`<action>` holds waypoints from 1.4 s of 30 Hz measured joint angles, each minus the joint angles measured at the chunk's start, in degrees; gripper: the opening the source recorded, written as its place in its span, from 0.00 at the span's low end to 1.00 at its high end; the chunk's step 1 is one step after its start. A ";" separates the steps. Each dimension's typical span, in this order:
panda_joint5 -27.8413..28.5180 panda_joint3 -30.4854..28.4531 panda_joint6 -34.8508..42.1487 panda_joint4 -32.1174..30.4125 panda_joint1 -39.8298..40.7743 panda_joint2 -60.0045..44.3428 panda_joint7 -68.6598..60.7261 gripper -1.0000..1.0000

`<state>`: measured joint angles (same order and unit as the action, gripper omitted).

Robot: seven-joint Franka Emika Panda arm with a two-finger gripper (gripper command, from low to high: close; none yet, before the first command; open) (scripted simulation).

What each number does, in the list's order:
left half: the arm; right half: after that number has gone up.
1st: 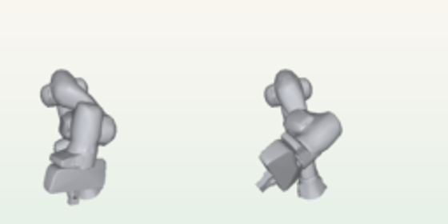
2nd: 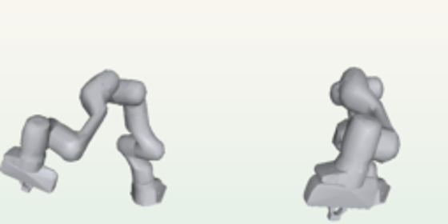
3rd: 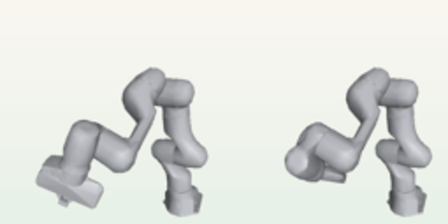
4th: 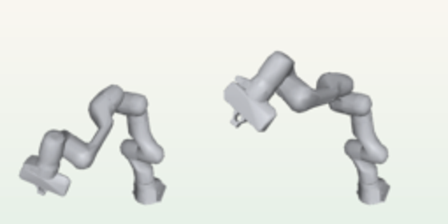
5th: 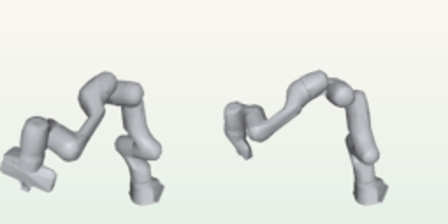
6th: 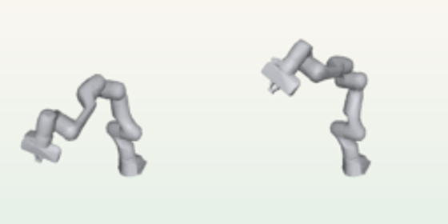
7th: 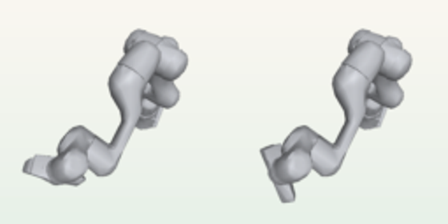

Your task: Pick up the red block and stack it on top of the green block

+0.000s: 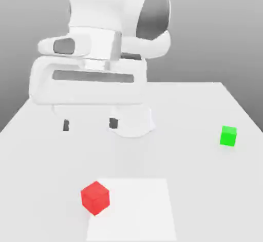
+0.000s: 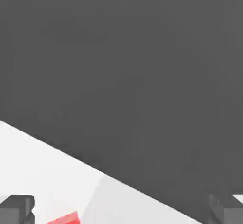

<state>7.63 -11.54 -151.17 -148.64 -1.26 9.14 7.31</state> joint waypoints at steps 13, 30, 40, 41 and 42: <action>-16.21 4.99 -16.97 -4.13 5.51 -24.70 -27.04 0.00; -11.73 7.84 -5.10 -7.30 -9.10 -8.62 -26.85 0.00; -15.76 20.13 -2.03 -10.71 -29.65 -1.08 -36.83 0.00; -16.12 21.62 -1.84 -11.09 -31.73 -0.52 -37.81 0.00; -16.47 23.12 -1.67 -11.47 -33.80 0.00 -38.77 0.00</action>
<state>-8.84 11.58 -152.85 -160.11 -35.06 9.14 -31.46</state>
